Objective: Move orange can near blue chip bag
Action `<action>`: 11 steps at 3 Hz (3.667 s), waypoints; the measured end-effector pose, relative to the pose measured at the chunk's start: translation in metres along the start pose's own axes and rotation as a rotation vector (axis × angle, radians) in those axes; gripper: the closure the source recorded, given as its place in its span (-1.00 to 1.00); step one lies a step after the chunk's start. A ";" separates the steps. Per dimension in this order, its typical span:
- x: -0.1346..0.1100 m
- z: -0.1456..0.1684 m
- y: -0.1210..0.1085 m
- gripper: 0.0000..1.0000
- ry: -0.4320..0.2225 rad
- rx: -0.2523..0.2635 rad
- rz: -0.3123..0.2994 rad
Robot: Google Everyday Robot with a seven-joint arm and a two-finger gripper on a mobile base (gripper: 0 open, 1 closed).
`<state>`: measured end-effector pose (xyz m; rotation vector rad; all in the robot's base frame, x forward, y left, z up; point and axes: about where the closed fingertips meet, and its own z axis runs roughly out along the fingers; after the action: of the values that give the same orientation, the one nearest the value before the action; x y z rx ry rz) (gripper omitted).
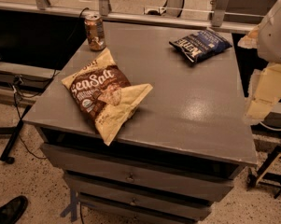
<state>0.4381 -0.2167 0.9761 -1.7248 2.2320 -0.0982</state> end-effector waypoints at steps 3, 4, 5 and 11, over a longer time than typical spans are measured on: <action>-0.072 0.039 -0.085 -1.00 -0.138 0.086 -0.035; -0.128 0.060 -0.147 -1.00 -0.242 0.124 -0.031; -0.198 0.081 -0.196 -1.00 -0.375 0.128 0.005; -0.354 0.208 -0.296 -1.00 -0.838 0.130 0.358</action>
Offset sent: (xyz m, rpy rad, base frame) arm 0.1066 0.0528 -0.0083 0.1105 -0.1346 0.0596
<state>0.8524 0.0695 0.9250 -0.9903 1.7818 0.4625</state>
